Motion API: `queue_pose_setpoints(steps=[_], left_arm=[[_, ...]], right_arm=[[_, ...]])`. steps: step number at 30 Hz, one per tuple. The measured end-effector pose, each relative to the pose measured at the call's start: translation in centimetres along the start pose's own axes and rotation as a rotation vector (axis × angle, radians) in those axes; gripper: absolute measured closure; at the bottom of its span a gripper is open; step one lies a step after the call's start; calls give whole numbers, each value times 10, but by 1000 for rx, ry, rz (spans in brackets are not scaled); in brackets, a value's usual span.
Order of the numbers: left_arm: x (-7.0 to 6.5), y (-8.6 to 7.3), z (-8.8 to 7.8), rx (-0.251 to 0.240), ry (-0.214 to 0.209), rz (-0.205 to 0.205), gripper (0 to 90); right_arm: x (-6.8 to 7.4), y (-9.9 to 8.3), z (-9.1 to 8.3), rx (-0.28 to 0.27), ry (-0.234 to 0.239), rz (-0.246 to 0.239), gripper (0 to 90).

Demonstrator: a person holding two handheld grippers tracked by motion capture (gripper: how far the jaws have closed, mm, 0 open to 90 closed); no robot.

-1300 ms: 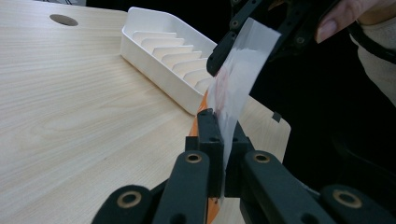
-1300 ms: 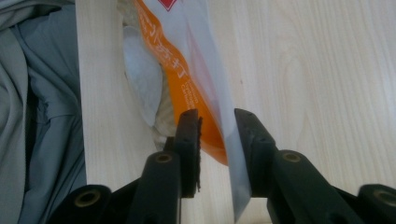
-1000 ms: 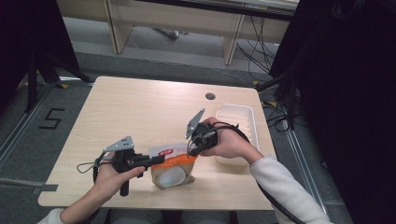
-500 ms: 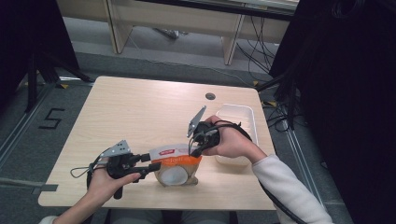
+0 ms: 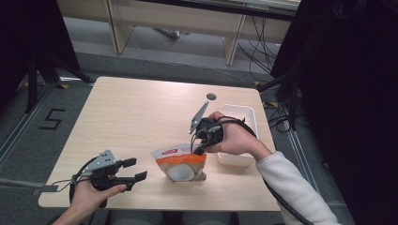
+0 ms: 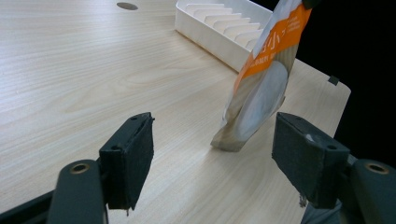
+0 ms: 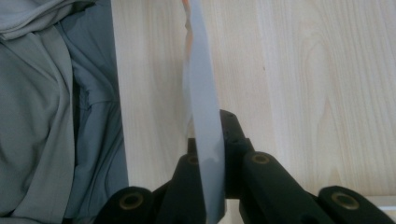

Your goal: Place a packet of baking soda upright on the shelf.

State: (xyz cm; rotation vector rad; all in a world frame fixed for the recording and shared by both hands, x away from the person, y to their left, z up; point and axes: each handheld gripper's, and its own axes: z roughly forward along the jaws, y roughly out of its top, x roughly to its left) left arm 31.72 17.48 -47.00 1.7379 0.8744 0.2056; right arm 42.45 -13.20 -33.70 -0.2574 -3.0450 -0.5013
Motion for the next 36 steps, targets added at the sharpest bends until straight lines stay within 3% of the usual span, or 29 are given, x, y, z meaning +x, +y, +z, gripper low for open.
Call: queue_pose_setpoints(steps=[1,3,4,5,6,10,11,13,16,17,18,20,21,22,24,29,30,31,34,36], left_arm=[[1,0,1,1,-10,15,285],[0,-1,2,6,-9,22,282],[0,-1,2,6,-9,22,282],[1,-1,3,12,-12,38,282],[0,-2,3,15,-5,17,282],[0,-2,5,13,-9,18,281],[0,-2,5,13,-9,18,280],[0,-2,5,10,-14,18,279],[0,-3,5,16,-7,16,277],[0,-3,5,16,-7,16,277],[0,-3,5,15,-7,15,277],[0,-3,5,16,-7,15,276],[0,-3,6,17,-5,13,276],[0,-3,6,18,-6,16,276],[0,-3,6,18,-11,25,276],[1,-2,6,14,-19,36,276],[1,-2,6,14,-17,33,275],[1,-2,6,15,-17,38,275],[1,-2,6,14,-17,37,275],[0,-3,6,14,-9,16,275]], right_arm=[[-1,0,-1,-2,-1,-19,900],[0,0,-5,8,-6,6,900],[-2,0,-5,2,-4,-24,900],[-1,0,-8,6,-9,2,900],[-1,0,-8,6,-9,2,900],[1,-1,-14,22,-21,21,900],[-1,-1,-14,20,-16,-17,900],[0,-1,-17,21,-19,12,900],[-2,-2,-20,9,-27,-3,900],[-1,-2,-21,14,-27,15,900],[-4,-2,-22,21,-31,-25,900],[-4,-1,-25,16,-15,-27,900],[-4,-1,-27,22,-29,-29,900],[-1,-1,-29,22,-32,24,900],[-3,-1,-31,0,-36,-15,900],[0,-1,-38,8,-51,12,900],[-2,0,-41,15,-24,1,900],[-1,-1,-42,4,-49,-5,900],[-3,-2,-45,16,-57,-21,900],[-2,-3,-49,12,-55,7,900]])
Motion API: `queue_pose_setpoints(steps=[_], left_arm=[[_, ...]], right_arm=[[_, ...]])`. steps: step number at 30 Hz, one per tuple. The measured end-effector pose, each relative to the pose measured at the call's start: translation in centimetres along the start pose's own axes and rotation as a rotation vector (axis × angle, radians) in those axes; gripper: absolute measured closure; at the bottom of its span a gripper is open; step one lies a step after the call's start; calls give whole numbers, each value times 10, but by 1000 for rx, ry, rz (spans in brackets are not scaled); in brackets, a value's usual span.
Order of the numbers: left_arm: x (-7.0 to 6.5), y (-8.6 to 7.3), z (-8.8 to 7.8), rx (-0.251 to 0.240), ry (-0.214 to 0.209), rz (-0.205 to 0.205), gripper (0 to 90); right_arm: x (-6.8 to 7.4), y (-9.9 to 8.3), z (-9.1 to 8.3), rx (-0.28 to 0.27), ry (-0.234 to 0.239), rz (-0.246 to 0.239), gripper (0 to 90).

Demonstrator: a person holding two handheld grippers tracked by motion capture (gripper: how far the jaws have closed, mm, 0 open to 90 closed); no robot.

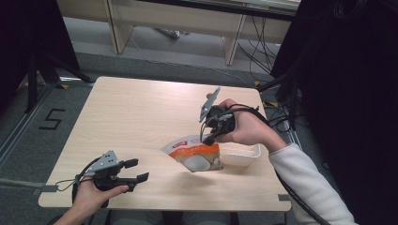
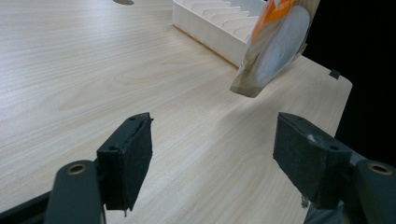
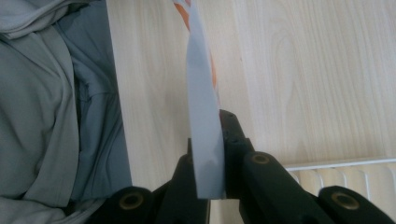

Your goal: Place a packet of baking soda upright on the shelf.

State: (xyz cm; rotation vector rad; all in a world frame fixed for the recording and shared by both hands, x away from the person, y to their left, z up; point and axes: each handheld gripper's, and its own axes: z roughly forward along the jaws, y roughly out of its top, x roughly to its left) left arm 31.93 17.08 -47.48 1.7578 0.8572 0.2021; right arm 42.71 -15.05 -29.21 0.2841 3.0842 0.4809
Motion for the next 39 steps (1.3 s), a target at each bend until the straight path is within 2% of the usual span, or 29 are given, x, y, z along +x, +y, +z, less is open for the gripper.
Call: queue_pose_setpoints(steps=[3,4,8,9,10,11,12,16,17,18,19,22,23,24,26,32,34,35,36,37,39], left_arm=[[0,0,0,0,1,0,275],[1,0,1,-4,-7,-1,275],[1,0,1,-3,-6,0,275],[1,0,1,-3,-6,0,275],[0,0,0,1,3,0,276],[0,0,0,-1,2,0,276],[0,0,0,-3,4,0,277],[2,1,0,-3,-1,19,277],[2,0,0,-6,-9,20,277],[1,0,0,-5,-3,2,277],[1,0,0,-5,-3,2,277],[1,0,0,-6,-2,-2,277],[2,0,0,-6,-7,10,277],[2,0,0,-6,-7,10,277],[2,0,0,-6,-1,10,277],[2,0,0,-2,2,15,277],[2,0,0,-5,-3,15,277],[1,0,0,-6,0,-4,277],[1,0,0,-6,-2,2,277],[2,0,0,-3,1,15,277],[1,0,0,-3,2,13,277]], right_arm=[[-1,-1,-4,-10,1,-12,900],[-1,-2,-6,-2,-11,3,900],[-1,-3,-12,-6,-15,14,900],[0,-3,-14,4,-18,33,900],[-2,-3,-14,-9,-16,14,900],[-1,-4,-16,5,-23,35,900],[-2,-4,-16,-10,-18,19,900],[-4,-4,-18,-14,-21,-5,900],[-3,-4,-20,-1,-27,11,900],[-3,-4,-22,-11,-26,17,900],[-3,-4,-23,-10,-29,8,900],[-3,-5,-28,-16,-32,22,900],[-4,-5,-28,-20,-29,15,900],[-3,-5,-31,-15,-40,25,900],[-4,-5,-32,-23,-31,25,900],[-6,-6,-39,-26,-44,28,900],[-7,-7,-40,-27,-39,22,900],[-8,-7,-42,-32,-45,15,900],[-8,-7,-42,-32,-45,15,900],[-7,-8,-43,-28,-46,42,900],[-8,-8,-45,-28,-50,39,900]])
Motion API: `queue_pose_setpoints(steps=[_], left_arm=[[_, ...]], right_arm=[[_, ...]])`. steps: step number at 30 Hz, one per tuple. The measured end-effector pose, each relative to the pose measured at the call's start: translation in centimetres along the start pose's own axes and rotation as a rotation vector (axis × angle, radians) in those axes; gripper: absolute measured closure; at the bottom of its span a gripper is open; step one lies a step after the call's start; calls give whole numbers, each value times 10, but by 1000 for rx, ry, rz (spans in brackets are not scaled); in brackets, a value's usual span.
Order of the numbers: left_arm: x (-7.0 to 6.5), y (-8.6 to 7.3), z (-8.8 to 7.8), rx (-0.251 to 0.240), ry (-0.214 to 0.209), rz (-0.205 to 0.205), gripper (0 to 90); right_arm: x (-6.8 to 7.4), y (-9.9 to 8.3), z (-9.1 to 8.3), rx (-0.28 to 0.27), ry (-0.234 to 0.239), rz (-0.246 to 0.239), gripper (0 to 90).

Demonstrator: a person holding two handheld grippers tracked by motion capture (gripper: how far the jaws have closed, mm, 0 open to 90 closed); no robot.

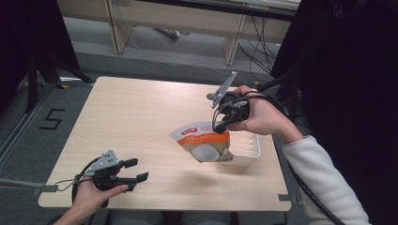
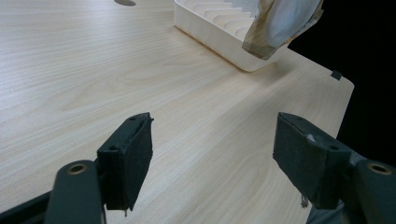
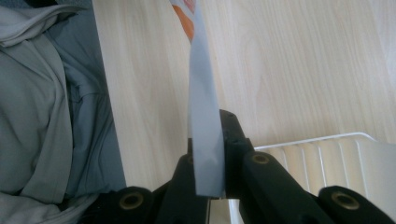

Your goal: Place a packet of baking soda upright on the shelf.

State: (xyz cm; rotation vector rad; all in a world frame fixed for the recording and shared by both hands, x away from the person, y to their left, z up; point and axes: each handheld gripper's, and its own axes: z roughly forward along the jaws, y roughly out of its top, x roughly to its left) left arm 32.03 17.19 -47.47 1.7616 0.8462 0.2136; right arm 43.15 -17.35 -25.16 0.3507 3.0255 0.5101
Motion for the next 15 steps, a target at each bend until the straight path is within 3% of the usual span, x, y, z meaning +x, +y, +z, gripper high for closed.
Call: queue_pose_setpoints(steps=[4,6,8,11,15], left_arm=[[1,0,1,-4,-9,0,277],[-1,-1,1,-5,1,-22,277],[-1,-1,0,-7,0,-23,277],[0,-1,0,-7,1,-24,277],[0,0,0,-8,0,-22,277]], right_arm=[[-2,-2,-5,-11,-5,0,900],[-1,-2,-6,-9,-6,5,900],[-5,-3,-9,-18,-9,-13,900],[-4,-4,-11,-13,-17,14,900],[-8,-6,-15,-18,-18,12,900]])
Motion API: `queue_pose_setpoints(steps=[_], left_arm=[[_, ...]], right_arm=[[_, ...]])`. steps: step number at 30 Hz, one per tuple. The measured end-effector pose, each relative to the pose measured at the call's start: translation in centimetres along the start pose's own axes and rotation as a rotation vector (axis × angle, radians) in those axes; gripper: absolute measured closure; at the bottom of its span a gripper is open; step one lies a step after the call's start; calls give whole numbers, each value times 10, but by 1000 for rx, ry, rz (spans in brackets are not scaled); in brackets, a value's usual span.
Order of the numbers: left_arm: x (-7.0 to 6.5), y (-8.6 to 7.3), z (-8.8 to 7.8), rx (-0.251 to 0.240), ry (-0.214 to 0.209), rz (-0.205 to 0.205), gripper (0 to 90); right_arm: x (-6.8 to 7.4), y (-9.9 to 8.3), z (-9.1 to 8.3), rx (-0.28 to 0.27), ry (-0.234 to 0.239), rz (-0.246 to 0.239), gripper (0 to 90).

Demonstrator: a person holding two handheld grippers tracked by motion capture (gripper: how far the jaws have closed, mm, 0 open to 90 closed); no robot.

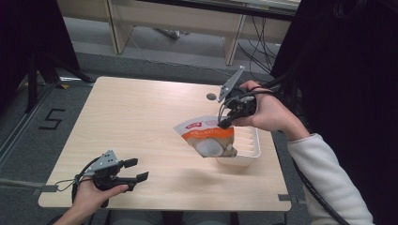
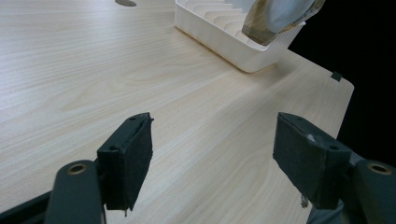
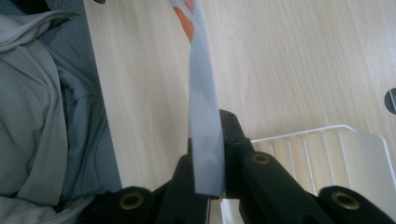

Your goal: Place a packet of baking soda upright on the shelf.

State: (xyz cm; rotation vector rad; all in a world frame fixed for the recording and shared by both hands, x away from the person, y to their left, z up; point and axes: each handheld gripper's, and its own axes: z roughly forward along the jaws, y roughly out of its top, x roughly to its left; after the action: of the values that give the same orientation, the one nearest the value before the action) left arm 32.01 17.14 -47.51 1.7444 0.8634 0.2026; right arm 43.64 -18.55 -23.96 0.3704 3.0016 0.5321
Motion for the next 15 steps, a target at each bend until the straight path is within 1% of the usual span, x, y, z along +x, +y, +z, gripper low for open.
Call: queue_pose_setpoints(steps=[2,3,6,8,9,10,11,12,13,14,15], left_arm=[[0,0,0,0,0,-3,277],[0,0,0,-1,-1,-3,277],[0,0,0,-2,1,-5,277],[0,0,0,-1,1,-4,277],[0,0,0,-2,2,-5,277],[0,0,0,-2,1,-6,277],[0,0,0,0,2,-6,277],[0,0,0,0,2,-6,277],[0,0,0,2,2,-5,277],[0,0,0,2,2,-5,278],[0,0,0,-1,0,-5,278]], right_arm=[[-2,-1,-2,-3,1,2,900],[-2,-1,-2,-4,-2,11,900],[-6,-3,-5,-9,-2,8,900],[-7,-4,-7,-9,-6,27,900],[-9,-5,-7,-15,-5,3,900],[-10,-7,-9,-16,-11,23,900],[-11,-8,-11,-15,-9,19,900],[-12,-9,-11,-23,-20,32,900],[-12,-10,-13,-15,-20,40,900],[-14,-10,-13,-16,-19,21,900],[-14,-10,-13,-16,-19,21,900]])
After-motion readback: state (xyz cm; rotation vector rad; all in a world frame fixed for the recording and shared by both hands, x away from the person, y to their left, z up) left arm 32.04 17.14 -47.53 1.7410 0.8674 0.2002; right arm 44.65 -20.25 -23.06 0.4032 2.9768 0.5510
